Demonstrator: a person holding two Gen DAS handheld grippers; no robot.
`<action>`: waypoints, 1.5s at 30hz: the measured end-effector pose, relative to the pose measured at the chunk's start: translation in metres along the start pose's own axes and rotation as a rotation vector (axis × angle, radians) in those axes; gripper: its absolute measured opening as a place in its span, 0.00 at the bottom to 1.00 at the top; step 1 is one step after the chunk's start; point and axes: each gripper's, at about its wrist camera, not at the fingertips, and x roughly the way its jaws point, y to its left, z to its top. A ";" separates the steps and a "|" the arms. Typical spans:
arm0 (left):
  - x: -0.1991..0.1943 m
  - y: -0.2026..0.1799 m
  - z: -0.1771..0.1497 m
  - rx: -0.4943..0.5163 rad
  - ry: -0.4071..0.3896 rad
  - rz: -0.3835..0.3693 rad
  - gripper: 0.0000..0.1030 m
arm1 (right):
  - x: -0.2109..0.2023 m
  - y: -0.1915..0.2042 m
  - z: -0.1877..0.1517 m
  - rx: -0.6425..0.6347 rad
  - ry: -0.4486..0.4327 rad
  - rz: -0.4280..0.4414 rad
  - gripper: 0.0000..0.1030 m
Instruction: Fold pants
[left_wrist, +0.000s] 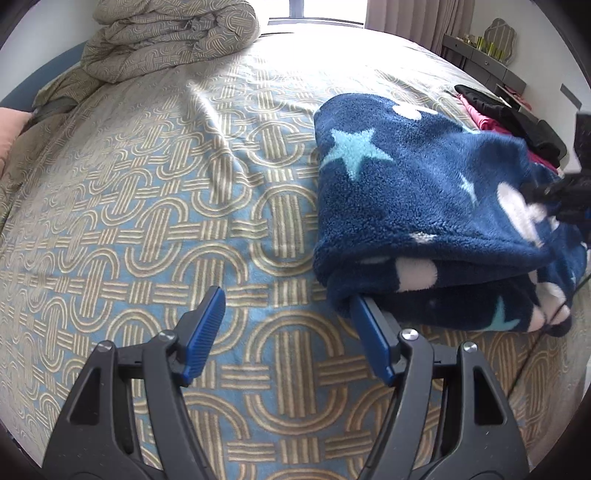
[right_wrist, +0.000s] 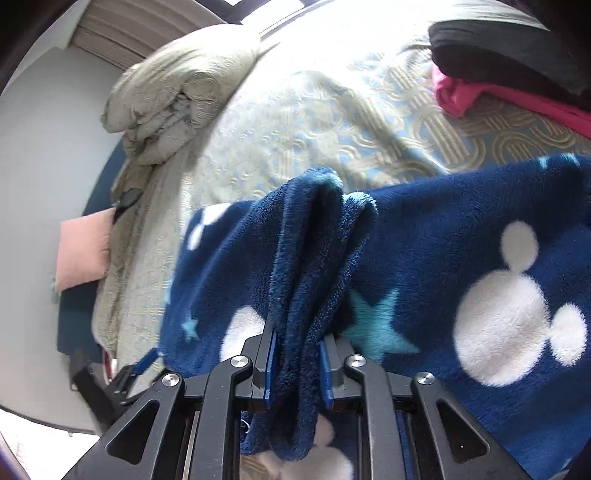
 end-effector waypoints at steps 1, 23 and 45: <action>-0.002 0.000 0.000 0.000 -0.001 -0.006 0.69 | 0.003 -0.005 0.000 0.010 0.006 -0.013 0.23; 0.005 -0.061 0.069 0.090 -0.072 -0.068 0.69 | -0.004 0.019 -0.040 -0.075 0.035 -0.139 0.37; 0.011 -0.129 0.100 0.177 -0.101 -0.146 0.69 | -0.065 -0.029 -0.070 0.062 -0.072 -0.144 0.22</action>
